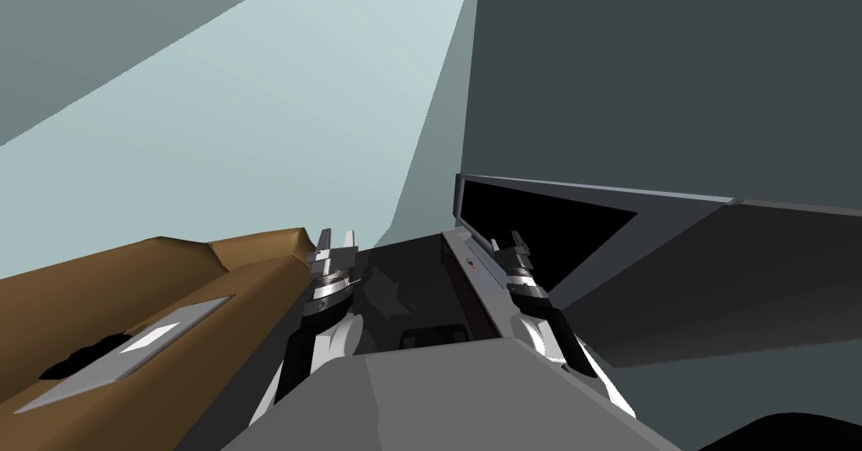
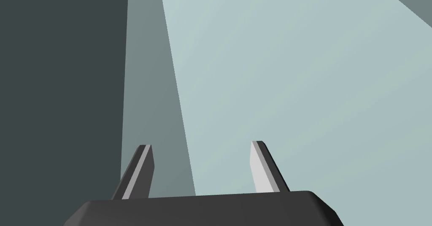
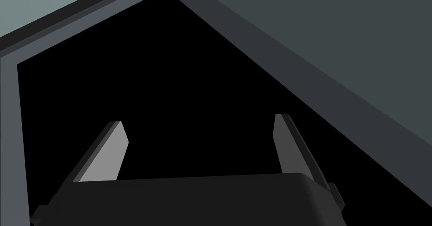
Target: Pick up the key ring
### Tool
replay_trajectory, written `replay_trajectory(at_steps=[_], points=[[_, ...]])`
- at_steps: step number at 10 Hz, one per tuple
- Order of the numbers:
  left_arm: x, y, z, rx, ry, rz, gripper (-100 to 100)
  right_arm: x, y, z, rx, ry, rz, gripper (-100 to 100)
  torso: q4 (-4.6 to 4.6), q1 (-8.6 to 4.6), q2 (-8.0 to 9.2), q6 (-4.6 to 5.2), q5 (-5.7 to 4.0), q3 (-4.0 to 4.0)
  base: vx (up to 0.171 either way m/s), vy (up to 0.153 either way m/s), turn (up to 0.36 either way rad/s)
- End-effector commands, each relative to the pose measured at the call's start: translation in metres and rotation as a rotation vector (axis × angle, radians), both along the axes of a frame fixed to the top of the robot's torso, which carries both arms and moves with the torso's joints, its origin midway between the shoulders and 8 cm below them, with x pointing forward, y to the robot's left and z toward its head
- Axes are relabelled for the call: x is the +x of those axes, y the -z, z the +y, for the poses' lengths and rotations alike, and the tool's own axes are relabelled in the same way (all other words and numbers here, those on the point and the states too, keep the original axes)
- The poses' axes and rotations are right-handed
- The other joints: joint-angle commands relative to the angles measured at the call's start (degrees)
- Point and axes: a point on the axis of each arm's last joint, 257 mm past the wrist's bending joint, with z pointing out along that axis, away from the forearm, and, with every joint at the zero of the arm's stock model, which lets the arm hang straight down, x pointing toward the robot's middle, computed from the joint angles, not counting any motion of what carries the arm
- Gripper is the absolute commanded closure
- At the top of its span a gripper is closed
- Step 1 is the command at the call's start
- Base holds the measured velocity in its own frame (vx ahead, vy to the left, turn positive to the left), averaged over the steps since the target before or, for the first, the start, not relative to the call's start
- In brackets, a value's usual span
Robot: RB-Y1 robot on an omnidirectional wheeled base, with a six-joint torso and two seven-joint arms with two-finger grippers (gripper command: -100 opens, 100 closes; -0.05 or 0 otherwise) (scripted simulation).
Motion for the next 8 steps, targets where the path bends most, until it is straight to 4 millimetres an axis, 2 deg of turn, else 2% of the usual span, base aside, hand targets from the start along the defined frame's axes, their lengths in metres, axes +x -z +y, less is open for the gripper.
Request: replay_trajectory(at_steps=[1,2,3,4,5,6,7,8], points=[[0.0,0.0,0.0,0.0,0.0,0.0,0,0.001,0.017,-0.006,0.042,0.001,0.037,-100,0.0,0.0,0.0,0.0,0.0,0.0,0.031,0.007,0.011],[0.0,0.0,0.0,0.0,0.0,0.0,0,0.001,0.046,-0.019,0.084,0.011,0.111,-100,0.0,-0.02,0.0,0.0,0.0,0.0,0.041,0.003,0.035],[0.0,0.0,0.0,0.0,0.0,0.0,0,0.001,0.046,-0.021,0.104,0.01,0.108,-100,-0.01,-0.04,-0.03,0.0,-0.01,-0.02,0.036,0.001,0.015],[0.0,0.0,0.0,0.0,0.0,0.0,0,-0.001,0.076,-0.033,0.142,0.023,0.183,-100,0.0,-0.04,-0.02,0.0,-0.01,-0.01,0.044,0.007,0.034],[0.0,0.0,0.0,0.0,0.0,0.0,0,-0.001,0.077,-0.035,0.167,0.023,0.18,-100,-0.01,-0.02,-0.02,0.0,-0.01,-0.01,0.036,0.008,0.012],[0.0,0.0,0.0,0.0,0.0,0.0,0,-0.006,0.108,-0.048,0.209,0.039,0.255,-100,0.0,-0.03,-0.02,0.0,0.0,-0.01,0.044,0.009,0.039],[0.0,0.0,0.0,0.0,0.0,0.0,0,-0.007,0.108,-0.05,0.241,0.039,0.25,-100,-0.01,-0.02,-0.04,0.0,-0.01,-0.02,0.037,0.008,0.024],[0.0,0.0,0.0,0.0,0.0,0.0,0,-0.015,0.14,-0.062,0.283,0.058,0.324,-100,-0.01,-0.02,-0.02,0.0,0.0,-0.01,0.047,0.011,0.041]])
